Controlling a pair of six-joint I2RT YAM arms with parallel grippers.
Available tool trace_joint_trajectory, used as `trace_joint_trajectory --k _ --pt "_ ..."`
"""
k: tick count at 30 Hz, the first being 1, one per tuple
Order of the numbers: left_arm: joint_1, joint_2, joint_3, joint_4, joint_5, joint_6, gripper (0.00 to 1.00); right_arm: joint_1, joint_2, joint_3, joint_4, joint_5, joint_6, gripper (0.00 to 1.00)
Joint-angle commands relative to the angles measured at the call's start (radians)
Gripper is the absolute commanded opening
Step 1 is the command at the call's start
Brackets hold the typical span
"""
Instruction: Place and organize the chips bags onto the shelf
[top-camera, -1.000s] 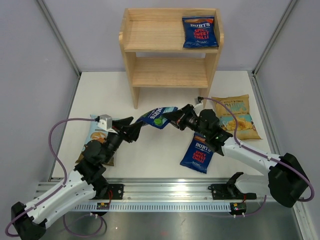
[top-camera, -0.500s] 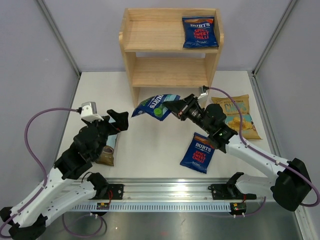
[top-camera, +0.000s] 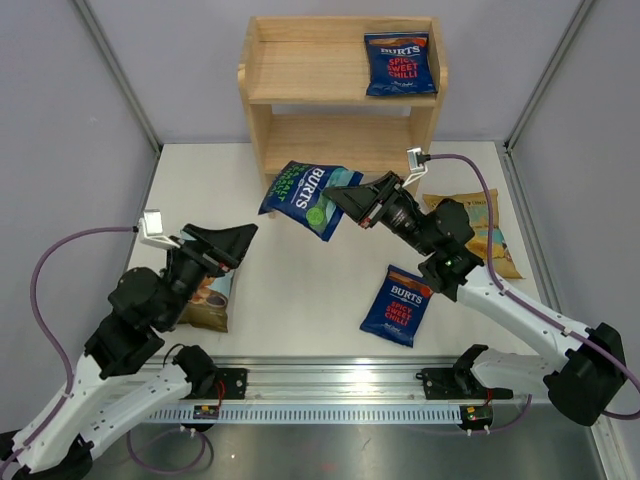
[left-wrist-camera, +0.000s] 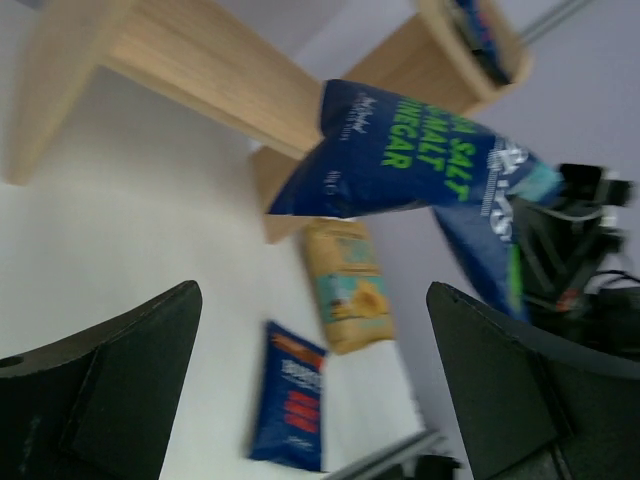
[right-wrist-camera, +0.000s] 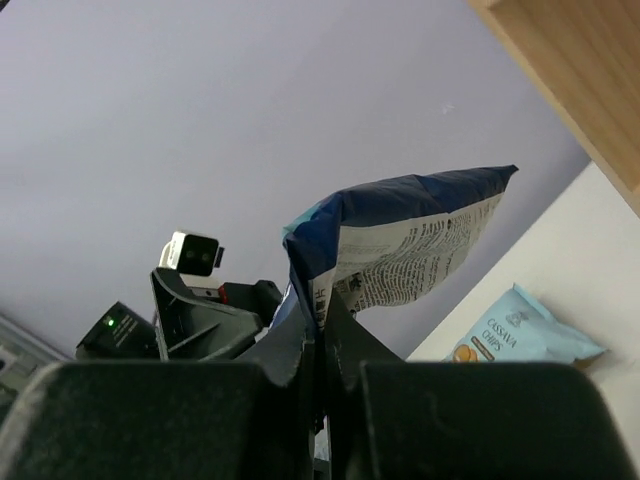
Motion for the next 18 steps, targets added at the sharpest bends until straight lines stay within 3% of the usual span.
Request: trace_joint_trajectory --k 1,4,11,18 --pt "0.001 -0.064 -0.116 0.301 0.162 -0.209 0.99 0.007 -0.032 0.028 0.186 -0.119 -0.116 0.07" --pt "0.001 -0.089 -0.190 0.490 0.156 -0.289 0.99 0.007 -0.032 0.011 0.248 -0.154 -0.096 0.07" --pt "0.001 0.023 -0.238 0.711 0.202 -0.439 0.99 0.007 -0.019 -0.007 0.361 -0.194 -0.053 0.07" --pt "0.001 0.049 -0.281 0.898 0.144 -0.445 0.99 0.007 -0.004 -0.027 0.406 -0.214 -0.033 0.07"
